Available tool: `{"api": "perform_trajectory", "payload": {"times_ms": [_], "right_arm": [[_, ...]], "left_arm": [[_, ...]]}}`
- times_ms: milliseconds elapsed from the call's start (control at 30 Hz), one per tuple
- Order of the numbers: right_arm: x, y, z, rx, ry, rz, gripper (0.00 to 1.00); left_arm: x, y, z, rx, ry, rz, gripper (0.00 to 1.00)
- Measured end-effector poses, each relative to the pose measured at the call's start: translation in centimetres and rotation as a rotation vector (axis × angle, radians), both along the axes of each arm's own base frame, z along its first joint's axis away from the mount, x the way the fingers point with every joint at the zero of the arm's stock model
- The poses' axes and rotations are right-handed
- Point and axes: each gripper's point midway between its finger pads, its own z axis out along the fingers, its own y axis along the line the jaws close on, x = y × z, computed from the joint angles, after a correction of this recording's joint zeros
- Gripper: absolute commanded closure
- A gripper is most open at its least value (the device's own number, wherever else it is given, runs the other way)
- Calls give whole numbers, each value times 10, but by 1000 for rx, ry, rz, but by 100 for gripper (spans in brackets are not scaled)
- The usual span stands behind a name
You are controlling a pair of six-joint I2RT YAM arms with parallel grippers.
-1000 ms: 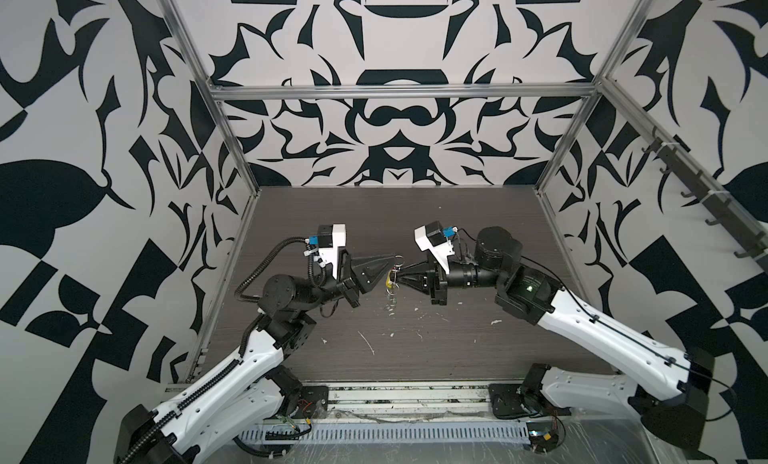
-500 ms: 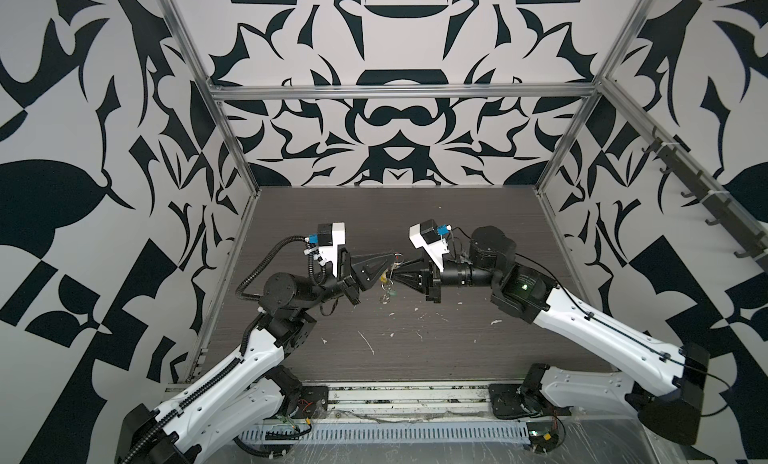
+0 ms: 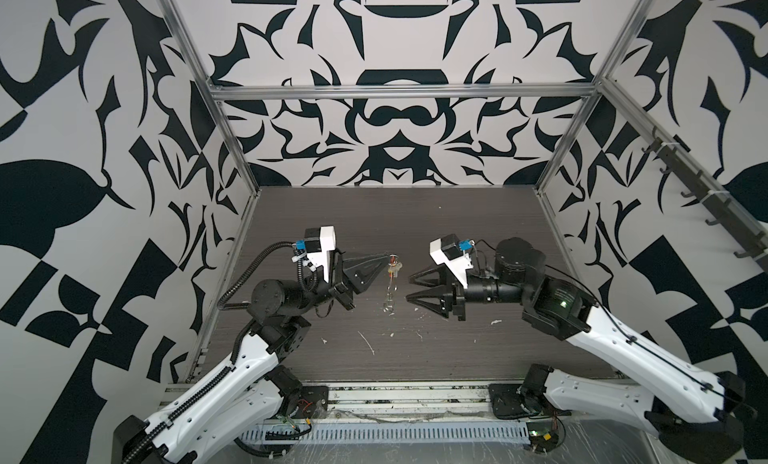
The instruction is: Remove the keys from the keyring
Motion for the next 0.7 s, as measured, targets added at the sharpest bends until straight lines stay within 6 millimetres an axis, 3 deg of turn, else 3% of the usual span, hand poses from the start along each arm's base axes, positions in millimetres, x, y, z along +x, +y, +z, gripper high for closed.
{"api": "perform_trajectory", "payload": {"times_ms": [133,467,700], "right_arm": [[6,-4,17,49,-40,-47,50],[34,12,44,155,-68,-124,49],[32,18,54,194,-74,-79,48]], "left_arm": [[0,0,0,0,-3,1,100],[-1,0,1,-2,-9,-3,100],[-3,2,3,-8,-16,-2,100]]}}
